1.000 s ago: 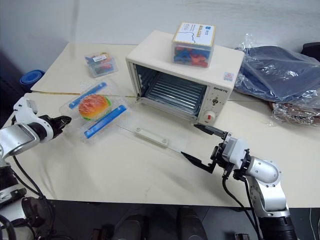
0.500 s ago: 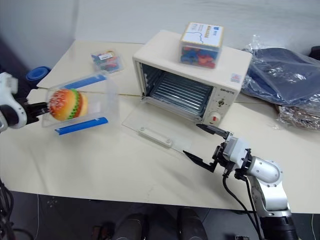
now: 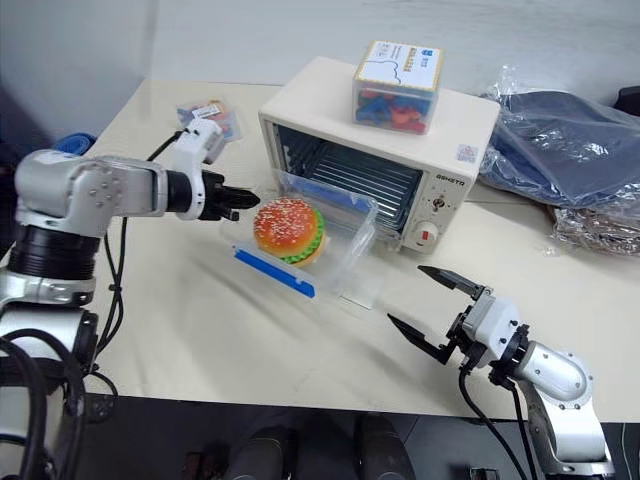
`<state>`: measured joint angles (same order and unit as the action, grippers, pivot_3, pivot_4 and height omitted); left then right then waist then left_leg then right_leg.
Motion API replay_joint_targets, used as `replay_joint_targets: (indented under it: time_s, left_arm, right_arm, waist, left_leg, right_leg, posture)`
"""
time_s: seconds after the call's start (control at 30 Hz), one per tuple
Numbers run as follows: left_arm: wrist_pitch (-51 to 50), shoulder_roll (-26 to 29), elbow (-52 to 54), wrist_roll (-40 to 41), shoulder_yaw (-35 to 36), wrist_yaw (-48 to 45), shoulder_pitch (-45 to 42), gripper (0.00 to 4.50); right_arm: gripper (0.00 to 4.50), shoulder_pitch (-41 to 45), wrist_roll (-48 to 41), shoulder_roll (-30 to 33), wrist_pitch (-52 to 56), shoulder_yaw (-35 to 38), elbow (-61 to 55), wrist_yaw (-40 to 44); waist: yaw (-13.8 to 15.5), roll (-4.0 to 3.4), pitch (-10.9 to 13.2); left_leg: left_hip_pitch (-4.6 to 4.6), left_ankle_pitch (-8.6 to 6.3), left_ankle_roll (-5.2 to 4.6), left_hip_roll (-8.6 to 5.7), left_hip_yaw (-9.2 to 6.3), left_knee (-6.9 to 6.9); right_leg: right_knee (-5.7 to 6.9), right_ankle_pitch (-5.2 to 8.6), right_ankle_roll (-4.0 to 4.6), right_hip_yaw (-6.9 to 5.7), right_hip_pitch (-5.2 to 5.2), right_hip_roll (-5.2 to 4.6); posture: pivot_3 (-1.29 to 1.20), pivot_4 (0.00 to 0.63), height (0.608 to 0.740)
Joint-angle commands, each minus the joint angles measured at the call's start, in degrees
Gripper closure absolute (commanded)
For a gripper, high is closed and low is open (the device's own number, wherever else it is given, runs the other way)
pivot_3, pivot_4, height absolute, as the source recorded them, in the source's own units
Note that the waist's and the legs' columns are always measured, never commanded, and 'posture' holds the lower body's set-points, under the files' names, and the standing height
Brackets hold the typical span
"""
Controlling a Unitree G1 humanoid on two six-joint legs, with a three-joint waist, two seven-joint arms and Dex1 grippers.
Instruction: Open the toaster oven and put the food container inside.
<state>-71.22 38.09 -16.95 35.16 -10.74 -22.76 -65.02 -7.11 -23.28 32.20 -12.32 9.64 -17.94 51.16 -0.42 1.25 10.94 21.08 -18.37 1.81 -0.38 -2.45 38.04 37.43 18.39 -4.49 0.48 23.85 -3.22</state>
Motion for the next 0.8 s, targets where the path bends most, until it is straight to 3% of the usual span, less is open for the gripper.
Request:
replay_joint_targets:
  time_s: [0.03, 0.07, 0.1, 0.3, 0.47, 0.57, 0.7, 0.8]
  left_arm:
    - [3.5, -1.6, -2.6, -4.2, 0.4, -2.0, -3.0, 4.48]
    - [3.6, -2.8, -3.5, -4.7, 1.0, -2.1, -3.5, 4.48]
    - [4.3, -4.0, -4.3, -5.4, 1.3, -2.3, -3.9, 3.82]
    - [5.7, -5.6, -5.4, -5.6, 7.8, -4.2, -3.6, 2.18]
    - [11.6, -0.3, 0.3, -2.6, 14.5, -14.0, 2.8, 2.18]
    - [20.4, 6.0, 4.6, -2.7, 16.3, -25.4, 11.1, 2.13]
    - [39.3, 11.7, 5.7, -7.3, 15.1, -39.6, 23.5, 3.05]
    - [47.8, 10.2, 6.8, -9.1, 14.1, -43.4, 29.3, 3.94]
  right_arm:
    - [0.00, -1.1, -0.4, -0.1, 0.7, 1.0, -4.2, -2.1]
    - [0.00, -1.4, -0.3, -0.2, 0.7, 1.0, -4.6, -2.5]
    - [0.00, -1.7, -0.2, -0.4, 0.9, 0.9, -5.0, -3.0]
    - [0.00, -1.9, -1.2, -0.4, 3.4, -0.2, -7.2, -4.4]
    - [0.00, -2.1, -6.1, 3.1, 11.9, -1.9, -12.4, -2.3]
    - [0.64, -2.2, -7.3, 7.2, 19.4, -4.0, -15.4, -1.3]
    - [2.03, -0.7, -4.5, 9.3, 24.1, -8.9, -17.4, -1.5]
    - [3.04, 3.1, -2.3, 7.2, 26.0, -12.5, -16.8, -3.9]
  waist:
    - [0.0, 0.00, 0.0]
    - [0.2, 0.00, 0.0]
    - [0.4, 0.00, 0.0]
    - [0.3, 0.01, 0.0]
    - [-0.4, -0.02, 0.0]
    - [-1.0, -0.02, 0.0]
    - [-0.9, -0.02, 0.0]
    - [-0.1, -0.02, 0.0]
  left_leg:
    - [-0.01, 0.00, 0.00, 0.00, 0.00, 0.00]
    - [0.00, 0.01, -0.02, 0.00, -0.01, 0.00]
    - [0.01, 0.01, -0.03, -0.02, -0.03, 0.02]
    - [0.09, 0.02, -0.07, -0.07, -0.09, 0.04]
    - [-0.01, 0.05, -0.02, -0.01, 0.03, -0.01]
    - [0.00, 0.07, 0.02, 0.01, -0.04, -0.01]
    - [0.00, 0.07, 0.03, 0.02, -0.12, 0.00]
    - [0.01, 0.06, -0.03, -0.02, -0.14, 0.03]
  right_leg:
    - [0.00, 0.00, 0.00, 0.01, 0.00, 0.00]
    - [0.01, 0.00, 0.00, 0.00, 0.00, 0.00]
    - [0.00, 0.00, 0.00, -0.01, 0.00, -0.03]
    - [-0.01, 0.01, -0.01, -0.05, 0.00, -0.09]
    - [0.09, 0.01, -0.01, 0.03, 0.06, -0.04]
    - [0.10, 0.02, 0.00, 0.00, 0.06, -0.05]
    - [0.04, 0.04, 0.06, -0.06, 0.04, -0.08]
    - [0.00, 0.05, 0.07, -0.07, -0.03, -0.15]
  posture:
    - [0.00, 0.150, 0.740]
    - [0.00, 0.150, 0.740]
    - [0.00, 0.150, 0.740]
    - [0.00, 0.150, 0.740]
    - [0.00, 0.150, 0.740]
    - [0.00, 0.150, 0.740]
    - [0.00, 0.150, 0.740]
    - [0.00, 0.150, 0.740]
